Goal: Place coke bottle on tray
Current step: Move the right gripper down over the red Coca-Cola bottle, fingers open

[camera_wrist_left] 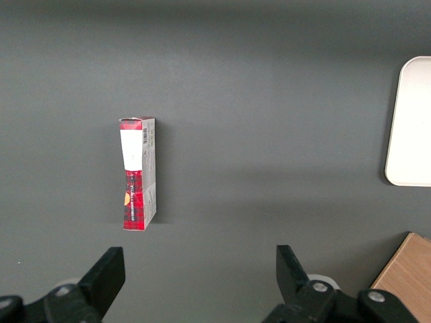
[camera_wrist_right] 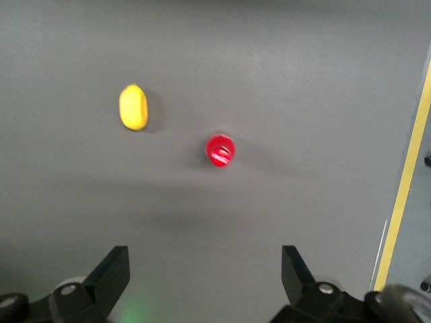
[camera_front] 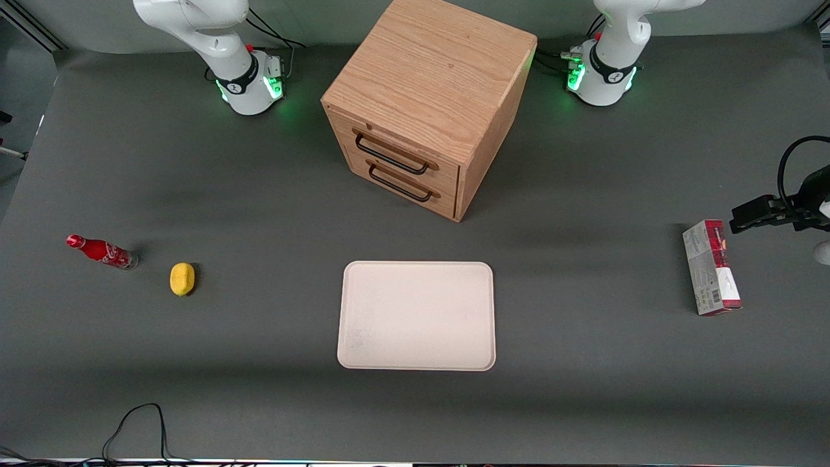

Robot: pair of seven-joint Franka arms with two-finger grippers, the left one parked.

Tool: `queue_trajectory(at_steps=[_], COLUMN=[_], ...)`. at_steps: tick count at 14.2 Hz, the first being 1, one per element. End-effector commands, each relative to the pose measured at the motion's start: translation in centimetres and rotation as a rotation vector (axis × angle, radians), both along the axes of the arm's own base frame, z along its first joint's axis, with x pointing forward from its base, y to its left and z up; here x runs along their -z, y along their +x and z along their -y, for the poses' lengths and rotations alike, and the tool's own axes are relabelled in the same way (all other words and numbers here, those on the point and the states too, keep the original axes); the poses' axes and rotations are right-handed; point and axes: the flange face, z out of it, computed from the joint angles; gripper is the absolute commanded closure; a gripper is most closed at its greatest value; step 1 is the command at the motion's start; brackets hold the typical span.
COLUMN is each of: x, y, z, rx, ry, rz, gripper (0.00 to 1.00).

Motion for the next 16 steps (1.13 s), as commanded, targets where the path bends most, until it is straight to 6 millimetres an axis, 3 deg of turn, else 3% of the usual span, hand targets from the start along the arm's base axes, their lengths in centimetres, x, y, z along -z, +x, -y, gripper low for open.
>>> queue_trajectory(at_steps=[1,4,8,10,16], x=[0.6,4.4,12.2,15.1,20.2], y=[-1.5,-3.5,-3.6,-3.3,-1.2], z=[1.1,1.7,1.2,0.9,0.9], rx=[0.002,0.020,0.027,0.037,0.054], ry=[0.025,0.046,0.024,0.028,0.040], rz=[0.029,0.056,0.082,0.071,0.064], gripper=[0.00,0.00,0.00,0.00,0.00])
